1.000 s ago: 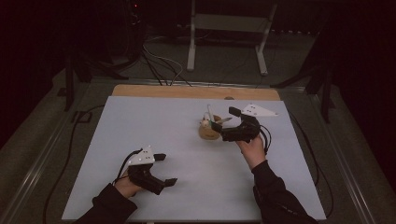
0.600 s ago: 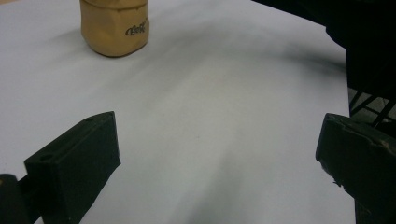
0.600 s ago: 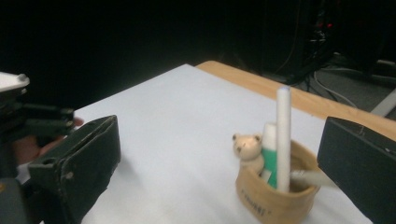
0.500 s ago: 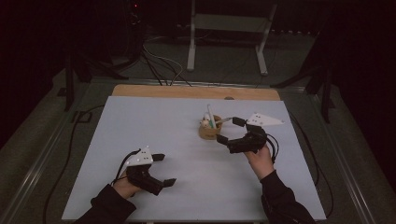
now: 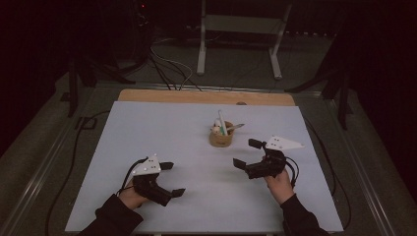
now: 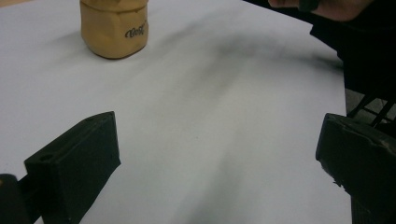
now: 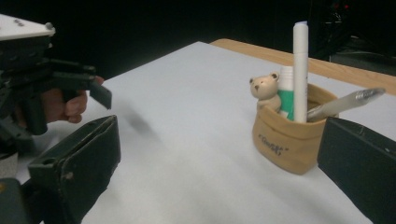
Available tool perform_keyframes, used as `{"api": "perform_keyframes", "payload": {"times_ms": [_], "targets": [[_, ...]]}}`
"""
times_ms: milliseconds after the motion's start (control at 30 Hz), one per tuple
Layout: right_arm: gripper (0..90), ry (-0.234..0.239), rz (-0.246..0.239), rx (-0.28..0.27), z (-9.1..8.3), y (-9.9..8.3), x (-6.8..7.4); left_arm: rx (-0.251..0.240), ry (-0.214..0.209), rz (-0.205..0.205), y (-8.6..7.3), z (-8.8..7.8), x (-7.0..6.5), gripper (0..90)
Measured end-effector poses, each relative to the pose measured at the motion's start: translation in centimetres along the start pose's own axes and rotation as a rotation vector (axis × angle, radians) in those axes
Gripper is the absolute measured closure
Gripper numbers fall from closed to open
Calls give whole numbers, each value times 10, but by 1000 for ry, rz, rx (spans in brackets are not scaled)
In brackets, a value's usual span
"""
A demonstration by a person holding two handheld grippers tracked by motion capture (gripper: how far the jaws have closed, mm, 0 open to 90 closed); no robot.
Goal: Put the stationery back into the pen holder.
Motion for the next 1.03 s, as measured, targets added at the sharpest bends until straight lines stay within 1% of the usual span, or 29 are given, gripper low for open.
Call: {"api": "perform_keyframes", "payload": {"times_ms": [233, 267, 400, 433, 467, 567, 633, 700, 800, 833, 867, 933, 1033], "targets": [[0, 1, -13, 8, -14, -16, 0, -1, -2, 2, 0, -1, 0, 3], [0, -6, -13, 24, -17, -23, -2, -3, -3, 2, 0, -1, 0, 3], [0, -18, 5, 26, -26, -34, -9, -4, -5, 4, 0, -1, 0, 3], [0, -18, 5, 26, -26, -34, -9, -4, -5, 4, 0, -1, 0, 3], [0, -34, 13, 30, -32, -39, -13, -8, -7, 5, 0, -1, -1, 3], [0, -45, 17, 31, -40, -46, -16, -10, -7, 6, 0, -2, 0, 3], [0, -51, 30, 34, -46, -51, -18, -11, -7, 6, -1, -2, 0, 3], [0, -64, 33, 48, -51, -58, -22, -12, -8, 6, 0, -2, 0, 3], [0, -96, 38, 71, -60, -68, -28, -13, -7, 8, 0, -2, -1, 3], [0, -97, 44, 70, -62, -70, -29, -12, -6, 7, 0, -2, -1, 3], [0, -105, 54, 73, -66, -72, -32, -11, -6, 8, 0, -2, 0, 3], [0, -125, 57, 78, -70, -76, -35, -13, -5, 7, -1, -2, 0, 3], [0, -134, 75, 75, -74, -78, -39, -13, -5, 6, 0, -2, 0, 3]]}}
Point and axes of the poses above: each handheld gripper's, and its own axes: z roughly forward along the jaws, y roughly out of its top, x roughly to its left, the point moved 3 cm from there along z, roughly forward along the jaws, and after that the axes turned 14 degrees about -y, right-handed, at the moved point
